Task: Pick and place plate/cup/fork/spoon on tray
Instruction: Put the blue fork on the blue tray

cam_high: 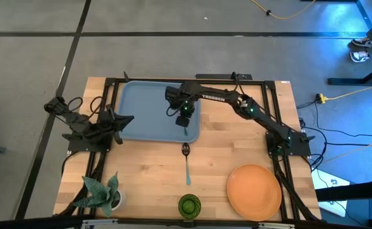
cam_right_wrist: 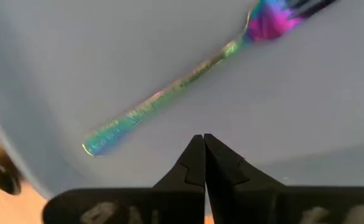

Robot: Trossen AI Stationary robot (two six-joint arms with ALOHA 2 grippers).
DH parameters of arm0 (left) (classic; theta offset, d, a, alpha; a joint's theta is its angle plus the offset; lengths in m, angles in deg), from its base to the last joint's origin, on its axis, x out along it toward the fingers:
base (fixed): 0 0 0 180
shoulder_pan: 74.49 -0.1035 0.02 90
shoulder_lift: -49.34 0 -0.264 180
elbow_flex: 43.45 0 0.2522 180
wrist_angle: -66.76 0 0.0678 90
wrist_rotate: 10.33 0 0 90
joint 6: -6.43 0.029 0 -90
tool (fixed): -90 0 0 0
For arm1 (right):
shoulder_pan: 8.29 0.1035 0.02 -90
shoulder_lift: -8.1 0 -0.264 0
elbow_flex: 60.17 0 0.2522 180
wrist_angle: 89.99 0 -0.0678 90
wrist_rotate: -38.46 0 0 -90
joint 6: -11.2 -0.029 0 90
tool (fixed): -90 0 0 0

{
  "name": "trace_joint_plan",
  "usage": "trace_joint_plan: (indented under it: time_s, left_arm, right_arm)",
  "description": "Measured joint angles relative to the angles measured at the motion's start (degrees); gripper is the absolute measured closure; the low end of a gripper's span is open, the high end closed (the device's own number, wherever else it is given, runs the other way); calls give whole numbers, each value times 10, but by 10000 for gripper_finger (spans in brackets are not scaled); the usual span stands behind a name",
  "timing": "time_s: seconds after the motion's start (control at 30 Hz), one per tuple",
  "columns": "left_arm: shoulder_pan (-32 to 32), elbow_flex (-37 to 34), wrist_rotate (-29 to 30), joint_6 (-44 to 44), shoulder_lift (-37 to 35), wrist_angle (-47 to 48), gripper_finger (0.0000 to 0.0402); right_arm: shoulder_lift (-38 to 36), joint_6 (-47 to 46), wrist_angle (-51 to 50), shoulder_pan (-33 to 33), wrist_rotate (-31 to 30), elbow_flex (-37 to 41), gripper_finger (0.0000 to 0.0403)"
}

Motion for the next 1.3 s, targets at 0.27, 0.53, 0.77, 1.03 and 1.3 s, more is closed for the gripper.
trace_joint_plan:
  time_s: [0.27, 0.53, 0.77, 1.03, 1.3]
  left_arm:
    - [0, 97, -14, -25, 63, 132, 401]
    - [0, 233, -117, -252, 183, 415, 401]
    - [0, 268, -181, -371, 270, 479, 401]
    - [0, 270, -179, -395, 284, 473, 401]
    - [0, 270, -177, -395, 283, 471, 401]
  right_arm:
    - [0, 13, 8, 2, 50, 0, 402]
    - [14, 14, 2, 3, 54, 0, 402]
    - [25, 14, -6, 7, 50, 0, 402]
    - [27, 25, 2, 11, 49, 30, 402]
    - [24, 42, 24, 20, 49, 50, 402]
